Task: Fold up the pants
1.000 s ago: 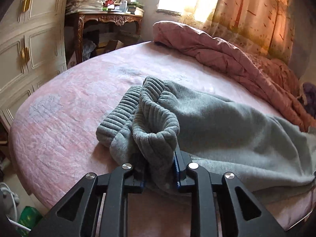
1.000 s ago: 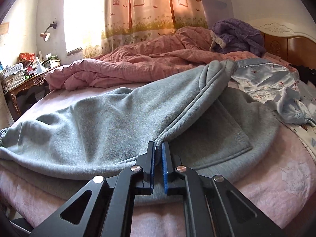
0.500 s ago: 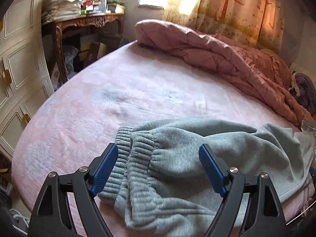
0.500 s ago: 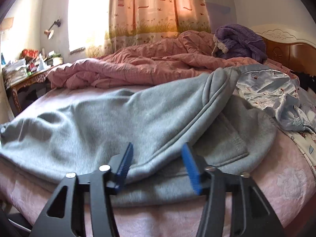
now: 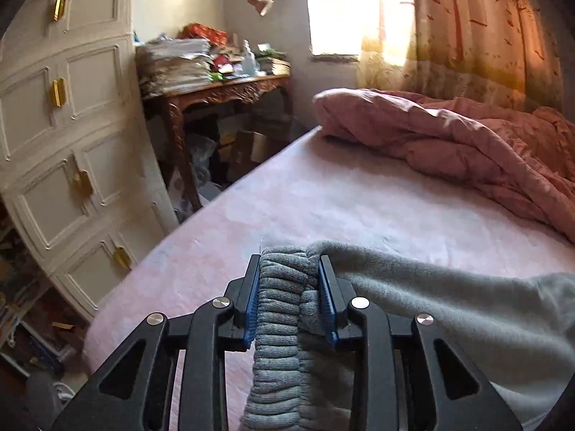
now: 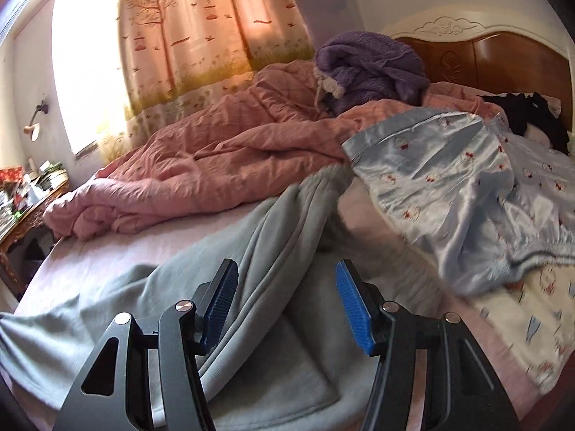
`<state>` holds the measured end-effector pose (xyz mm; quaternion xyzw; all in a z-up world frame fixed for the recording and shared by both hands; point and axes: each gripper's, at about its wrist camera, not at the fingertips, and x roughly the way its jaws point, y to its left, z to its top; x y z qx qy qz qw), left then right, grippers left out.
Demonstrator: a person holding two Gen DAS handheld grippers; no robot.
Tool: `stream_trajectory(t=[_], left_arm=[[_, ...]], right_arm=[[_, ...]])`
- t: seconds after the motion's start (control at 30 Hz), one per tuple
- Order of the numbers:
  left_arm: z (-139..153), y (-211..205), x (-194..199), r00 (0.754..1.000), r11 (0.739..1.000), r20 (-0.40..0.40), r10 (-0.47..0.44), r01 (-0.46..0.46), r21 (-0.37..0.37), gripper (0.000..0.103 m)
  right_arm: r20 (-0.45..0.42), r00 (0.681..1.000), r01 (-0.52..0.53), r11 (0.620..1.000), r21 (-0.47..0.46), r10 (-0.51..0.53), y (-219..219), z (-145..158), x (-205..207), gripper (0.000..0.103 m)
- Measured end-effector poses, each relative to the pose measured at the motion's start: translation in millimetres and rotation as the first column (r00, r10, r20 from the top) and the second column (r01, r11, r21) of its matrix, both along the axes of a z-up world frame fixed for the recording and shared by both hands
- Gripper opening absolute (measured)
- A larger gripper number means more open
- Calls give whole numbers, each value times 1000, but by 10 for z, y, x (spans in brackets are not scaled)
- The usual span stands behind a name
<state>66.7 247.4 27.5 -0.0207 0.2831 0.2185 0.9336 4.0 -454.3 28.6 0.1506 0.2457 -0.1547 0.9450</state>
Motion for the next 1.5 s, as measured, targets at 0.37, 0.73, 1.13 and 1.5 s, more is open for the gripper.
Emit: stream_trajectory(t=[0.37, 0.73, 1.13, 1.5], left_arm=[[-724, 153, 338, 984, 999, -177, 36, -37, -5, 32], [-743, 220, 309, 986, 998, -164, 9, -19, -59, 34], [-755, 175, 328, 984, 1000, -177, 6, -11, -28, 36], [-275, -377, -462, 982, 985, 82, -170, 168, 29, 48]], right_arm=[[-113, 993, 58, 979, 198, -36, -585, -267, 780, 64], [59, 997, 52, 994, 99, -58, -405, 390, 178, 16], [-112, 984, 156, 972, 175, -137, -623, -687, -487, 17], [-24, 999, 50, 967, 249, -46, -888, -693, -645, 68]])
